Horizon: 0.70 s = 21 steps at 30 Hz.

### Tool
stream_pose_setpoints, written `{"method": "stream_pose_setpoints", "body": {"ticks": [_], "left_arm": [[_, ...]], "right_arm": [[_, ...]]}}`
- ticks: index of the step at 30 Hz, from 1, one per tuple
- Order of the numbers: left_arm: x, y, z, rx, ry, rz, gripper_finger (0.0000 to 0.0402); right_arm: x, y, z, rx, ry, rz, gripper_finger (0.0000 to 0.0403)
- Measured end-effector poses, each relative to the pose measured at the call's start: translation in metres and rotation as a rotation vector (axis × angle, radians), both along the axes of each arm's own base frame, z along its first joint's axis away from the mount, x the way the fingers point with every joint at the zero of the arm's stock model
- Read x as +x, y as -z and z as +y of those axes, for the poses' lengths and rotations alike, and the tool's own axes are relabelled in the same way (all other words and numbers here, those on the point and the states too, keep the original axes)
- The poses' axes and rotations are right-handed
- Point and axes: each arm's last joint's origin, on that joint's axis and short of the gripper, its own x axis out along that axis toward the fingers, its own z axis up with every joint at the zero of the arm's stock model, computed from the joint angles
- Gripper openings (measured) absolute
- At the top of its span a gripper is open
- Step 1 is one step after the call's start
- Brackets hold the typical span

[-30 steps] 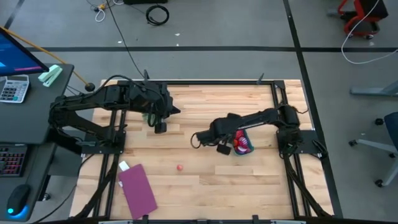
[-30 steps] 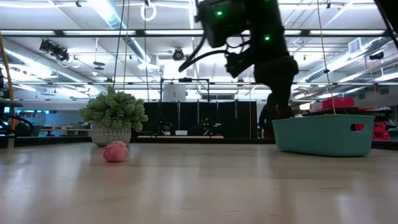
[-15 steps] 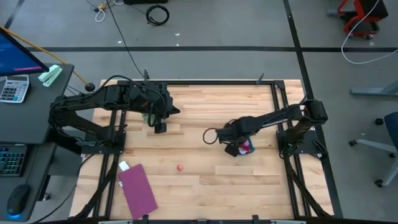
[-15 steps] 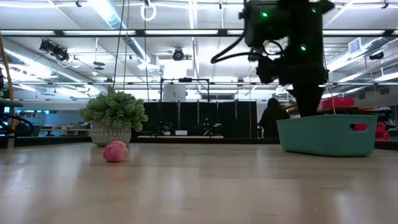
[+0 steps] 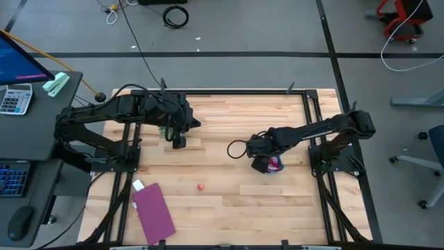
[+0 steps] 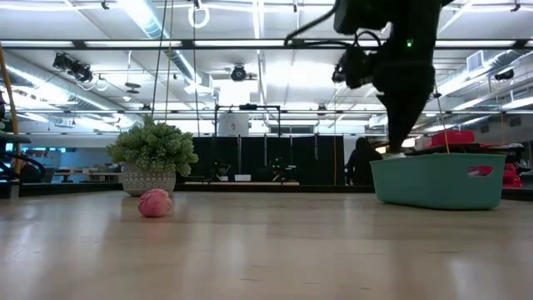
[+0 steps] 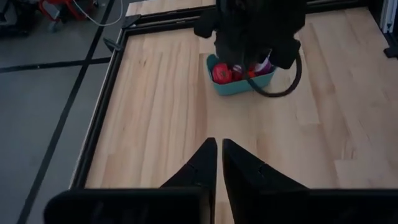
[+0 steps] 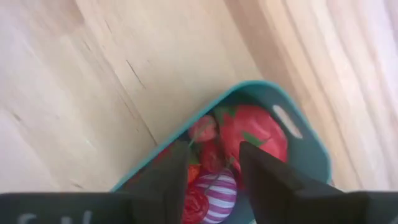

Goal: Pick and placing Produce into tupperware
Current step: Put the apricot in the basket

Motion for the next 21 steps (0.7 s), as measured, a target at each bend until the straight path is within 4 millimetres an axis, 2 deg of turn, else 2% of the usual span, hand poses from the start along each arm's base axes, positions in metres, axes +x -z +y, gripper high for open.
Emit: {"method": "stream_pose_setpoints", "body": {"ticks": [7,10,15,21], "left_arm": [[-0.007,0.009,-0.003,-0.084,-0.056,0.104,0.0025],[-0.008,0.024,-0.011,-0.109,-0.054,0.172,0.0024],[-0.005,0.070,-0.036,-0.179,-0.044,0.282,0.0039],[-0.004,0.144,-0.075,-0.207,0.060,0.289,0.0068]], "right_arm": [[-0.006,-0.021,0.001,0.014,0.032,-0.125,0.0159],[-0.004,-0.028,0.002,-0.017,0.069,-0.213,0.0154],[0.005,-0.036,0.004,-0.156,0.049,-0.343,0.0148],[0.010,-0.039,0.005,-0.200,-0.014,-0.381,0.0146]]}}
